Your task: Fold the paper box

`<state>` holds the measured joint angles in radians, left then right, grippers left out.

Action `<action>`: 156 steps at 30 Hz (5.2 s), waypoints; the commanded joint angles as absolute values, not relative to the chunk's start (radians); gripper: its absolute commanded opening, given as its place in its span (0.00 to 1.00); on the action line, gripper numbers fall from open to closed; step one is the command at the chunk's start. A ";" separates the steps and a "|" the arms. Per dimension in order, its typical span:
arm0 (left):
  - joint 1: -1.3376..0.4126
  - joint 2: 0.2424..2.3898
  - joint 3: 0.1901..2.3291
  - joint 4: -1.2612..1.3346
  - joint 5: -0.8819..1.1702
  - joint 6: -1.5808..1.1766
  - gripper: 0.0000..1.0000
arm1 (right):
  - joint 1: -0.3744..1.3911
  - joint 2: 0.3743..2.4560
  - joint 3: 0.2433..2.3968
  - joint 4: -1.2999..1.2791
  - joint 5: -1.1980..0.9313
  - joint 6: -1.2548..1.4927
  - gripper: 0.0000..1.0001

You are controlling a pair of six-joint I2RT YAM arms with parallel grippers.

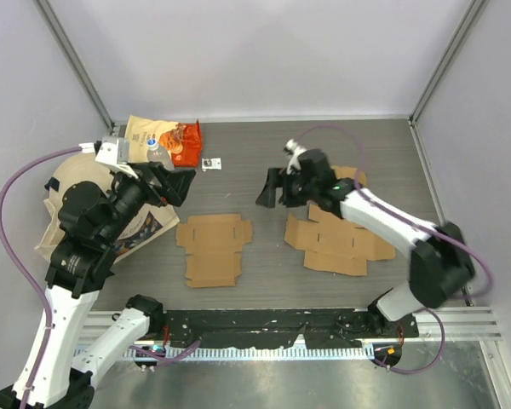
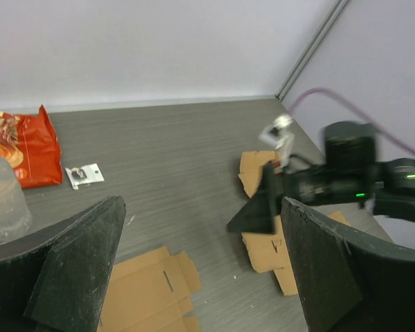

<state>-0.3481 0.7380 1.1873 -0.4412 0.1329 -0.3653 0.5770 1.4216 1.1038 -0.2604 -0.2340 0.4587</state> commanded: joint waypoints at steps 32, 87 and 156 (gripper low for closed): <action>-0.344 0.880 1.167 -0.566 0.115 -0.479 0.96 | 0.609 1.752 0.928 0.227 -0.249 0.502 0.01; -0.374 1.100 0.577 0.478 0.747 -0.875 0.00 | 0.156 1.061 1.012 -0.312 -0.465 0.328 0.73; -0.514 1.192 0.933 0.113 1.077 -0.615 0.58 | 0.537 1.292 1.009 -0.072 -1.040 0.291 0.01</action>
